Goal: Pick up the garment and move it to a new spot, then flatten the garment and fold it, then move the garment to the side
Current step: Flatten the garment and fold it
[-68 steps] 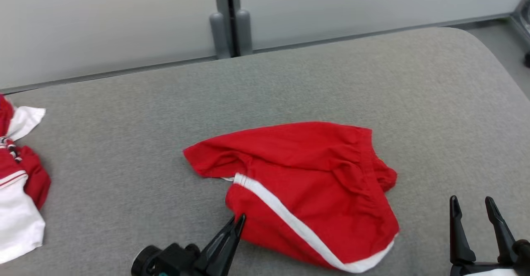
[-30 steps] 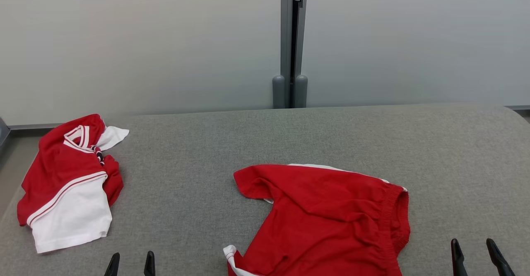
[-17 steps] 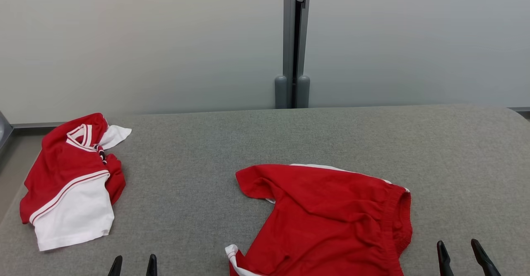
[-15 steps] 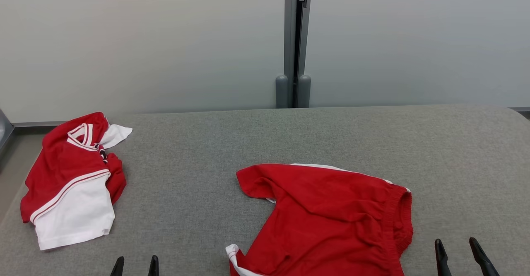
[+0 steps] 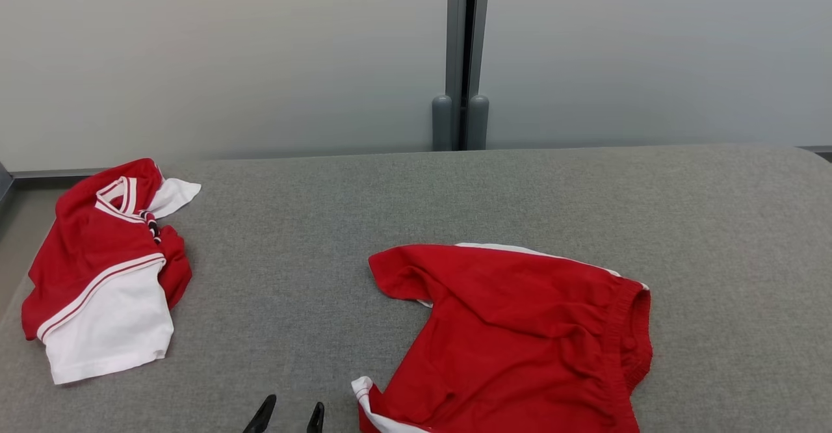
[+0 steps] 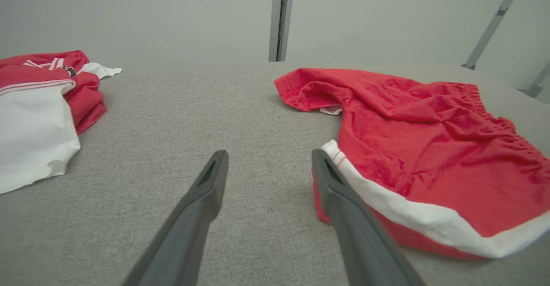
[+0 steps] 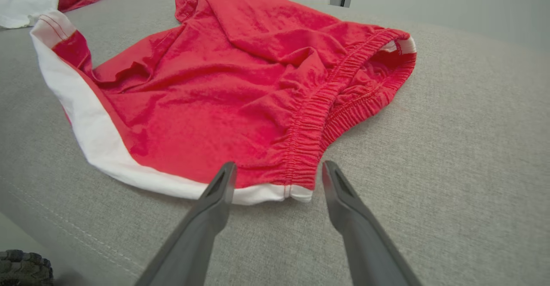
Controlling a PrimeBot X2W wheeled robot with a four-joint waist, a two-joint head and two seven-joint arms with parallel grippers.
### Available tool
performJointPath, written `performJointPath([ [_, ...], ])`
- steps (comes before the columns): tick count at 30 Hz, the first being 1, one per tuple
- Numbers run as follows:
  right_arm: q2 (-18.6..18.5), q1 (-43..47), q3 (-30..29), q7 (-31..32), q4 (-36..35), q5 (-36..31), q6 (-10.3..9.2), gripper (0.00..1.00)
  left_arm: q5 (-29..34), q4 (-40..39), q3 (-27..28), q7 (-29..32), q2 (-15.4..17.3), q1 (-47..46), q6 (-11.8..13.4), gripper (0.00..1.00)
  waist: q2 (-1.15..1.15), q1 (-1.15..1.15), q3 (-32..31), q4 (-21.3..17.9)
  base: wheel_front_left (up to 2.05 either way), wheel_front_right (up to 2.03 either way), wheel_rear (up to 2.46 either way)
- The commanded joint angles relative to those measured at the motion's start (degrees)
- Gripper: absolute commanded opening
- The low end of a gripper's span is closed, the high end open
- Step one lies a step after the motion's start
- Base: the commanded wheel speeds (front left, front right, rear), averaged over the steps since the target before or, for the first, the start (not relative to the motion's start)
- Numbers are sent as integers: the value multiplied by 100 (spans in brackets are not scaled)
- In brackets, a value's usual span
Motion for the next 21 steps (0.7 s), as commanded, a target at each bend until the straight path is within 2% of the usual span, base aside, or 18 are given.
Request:
performJointPath([
  [1, -73, -92, 15, 69, 20, 60, -1, 100, -35, -22, -15, 101, 30, -124, -13, 100, 0, 0, 54, -23, 0, 0, 0],
  [12, -481, -460, 444, 773, -11, 304, -1, 100, -399, -539, -249, 1074, 24, -601, -53, 100, 0, 0, 470, -66, 0, 0, 0],
  [21, -580, -705, 695, 843, -48, 439, -1, 100, -661, -646, -506, 1651, 6, -738, -7, 100, 0, 0, 626, -94, 0, 0, 0],
])
